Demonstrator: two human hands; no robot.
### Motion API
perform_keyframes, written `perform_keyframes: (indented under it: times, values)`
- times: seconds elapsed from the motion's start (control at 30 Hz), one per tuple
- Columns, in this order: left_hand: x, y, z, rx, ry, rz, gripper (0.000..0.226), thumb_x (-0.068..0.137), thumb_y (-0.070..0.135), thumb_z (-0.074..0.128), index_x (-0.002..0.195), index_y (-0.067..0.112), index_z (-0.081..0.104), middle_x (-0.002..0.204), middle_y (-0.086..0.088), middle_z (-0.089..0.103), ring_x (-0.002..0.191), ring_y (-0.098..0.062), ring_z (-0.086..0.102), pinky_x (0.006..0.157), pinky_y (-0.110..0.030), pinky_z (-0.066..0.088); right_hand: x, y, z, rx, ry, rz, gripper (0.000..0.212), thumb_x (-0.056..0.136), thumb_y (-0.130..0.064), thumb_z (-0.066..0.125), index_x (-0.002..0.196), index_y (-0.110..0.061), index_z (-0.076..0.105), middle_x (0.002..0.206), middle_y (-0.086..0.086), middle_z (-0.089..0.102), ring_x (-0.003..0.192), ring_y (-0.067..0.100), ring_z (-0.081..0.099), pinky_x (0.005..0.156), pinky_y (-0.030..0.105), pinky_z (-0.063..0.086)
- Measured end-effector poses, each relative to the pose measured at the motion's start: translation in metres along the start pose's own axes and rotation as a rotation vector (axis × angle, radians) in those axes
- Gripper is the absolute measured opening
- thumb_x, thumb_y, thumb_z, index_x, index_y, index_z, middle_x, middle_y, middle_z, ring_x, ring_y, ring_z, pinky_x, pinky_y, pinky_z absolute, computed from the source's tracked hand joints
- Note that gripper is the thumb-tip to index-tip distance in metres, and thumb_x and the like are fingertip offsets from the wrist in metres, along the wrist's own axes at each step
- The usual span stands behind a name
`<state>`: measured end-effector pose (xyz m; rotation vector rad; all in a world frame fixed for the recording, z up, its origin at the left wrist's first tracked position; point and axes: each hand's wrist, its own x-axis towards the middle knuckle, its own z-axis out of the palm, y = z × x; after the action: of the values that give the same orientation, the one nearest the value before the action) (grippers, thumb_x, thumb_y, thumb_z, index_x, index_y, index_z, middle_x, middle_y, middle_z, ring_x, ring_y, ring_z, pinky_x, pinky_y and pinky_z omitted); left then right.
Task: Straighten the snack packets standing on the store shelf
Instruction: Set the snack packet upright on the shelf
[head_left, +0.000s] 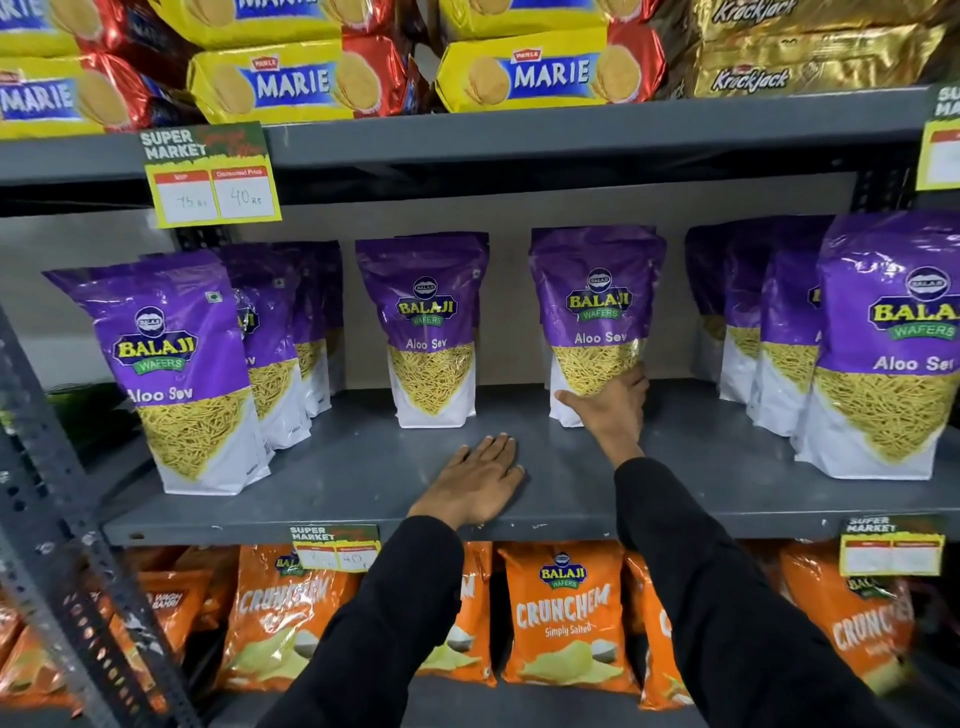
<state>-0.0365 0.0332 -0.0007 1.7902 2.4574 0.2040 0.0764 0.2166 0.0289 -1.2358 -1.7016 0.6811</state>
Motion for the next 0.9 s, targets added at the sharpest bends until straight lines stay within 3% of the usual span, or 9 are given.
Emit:
perform_keyframes:
  times: [0.27,0.63,0.9]
  values:
    - [0.0,0.001,-0.002,0.0,-0.009,-0.016,0.064,0.109,0.045,0.015,0.167,0.02,0.003,0.175,0.004,-0.003,0.163,-0.013,-0.002,0.132,-0.038,0.0,-0.023,0.007,-0.018,-0.005,-0.017,-0.041,0.123,0.059,-0.046,0.096,0.148,0.001,0.026,0.142,0.023,0.042,0.133,0.039,0.047,0.102,0.048,0.05]
    - [-0.001,0.003,-0.003,0.018,-0.035,-0.037,0.064,0.109,0.044,0.014,0.167,0.019,0.002,0.175,0.002,-0.003,0.163,-0.015,-0.002,0.132,-0.039,-0.001,-0.065,0.022,-0.048,0.053,0.011,-0.102,0.132,0.057,-0.05,0.096,0.154,-0.003,0.018,0.144,0.02,0.041,0.132,0.038,0.047,0.098,0.046,0.05]
    - [-0.008,0.009,-0.006,0.036,-0.043,-0.041,0.064,0.11,0.043,0.015,0.167,0.017,0.003,0.175,0.0,-0.001,0.163,-0.017,0.0,0.132,-0.041,0.001,-0.087,0.031,-0.066,0.074,0.037,-0.098,0.134,0.059,-0.05,0.095,0.157,-0.007,0.013,0.15,0.018,0.035,0.138,0.036,0.042,0.104,0.049,0.05]
